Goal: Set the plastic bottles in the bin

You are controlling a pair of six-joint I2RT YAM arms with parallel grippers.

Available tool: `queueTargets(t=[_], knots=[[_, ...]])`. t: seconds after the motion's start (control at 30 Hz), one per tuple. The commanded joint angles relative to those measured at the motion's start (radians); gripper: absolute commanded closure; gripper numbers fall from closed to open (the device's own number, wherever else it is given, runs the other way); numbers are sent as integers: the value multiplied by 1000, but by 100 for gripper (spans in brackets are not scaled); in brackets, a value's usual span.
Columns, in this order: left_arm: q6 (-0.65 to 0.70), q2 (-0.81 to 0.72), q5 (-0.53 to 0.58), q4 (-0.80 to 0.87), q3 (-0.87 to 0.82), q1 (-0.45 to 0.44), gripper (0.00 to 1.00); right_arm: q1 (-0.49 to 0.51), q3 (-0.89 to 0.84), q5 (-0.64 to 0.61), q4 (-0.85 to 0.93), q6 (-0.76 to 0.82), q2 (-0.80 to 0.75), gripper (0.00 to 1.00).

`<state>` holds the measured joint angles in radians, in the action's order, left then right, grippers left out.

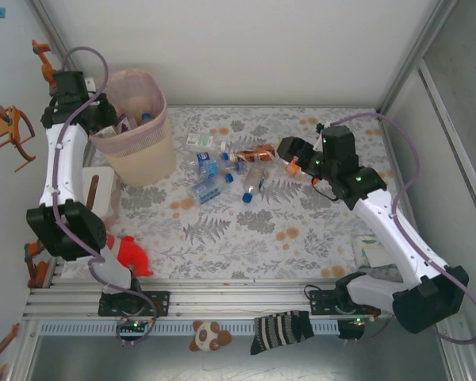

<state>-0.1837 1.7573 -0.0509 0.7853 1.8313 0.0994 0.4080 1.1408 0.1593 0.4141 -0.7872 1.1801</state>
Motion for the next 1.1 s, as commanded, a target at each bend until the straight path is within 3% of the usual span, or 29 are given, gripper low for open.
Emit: queueTargets(t=[0.0,0.33,0.6,0.77,1.07], knots=[[15,59,14,121,29,0,82,-6,31,-13,5,21,4,13],[12,180,-48,148,61,1,81,-11,30,-33,21,25,6,13],[-17,106,-136,100,66,0,78,-51,61,-66,117,108,59,13],[-26,20,-208,56,59,0,70,-88,87,-96,181,245,121,13],[-73,-103,-356,-14,30,0,66,-124,183,-202,289,612,318,15]])
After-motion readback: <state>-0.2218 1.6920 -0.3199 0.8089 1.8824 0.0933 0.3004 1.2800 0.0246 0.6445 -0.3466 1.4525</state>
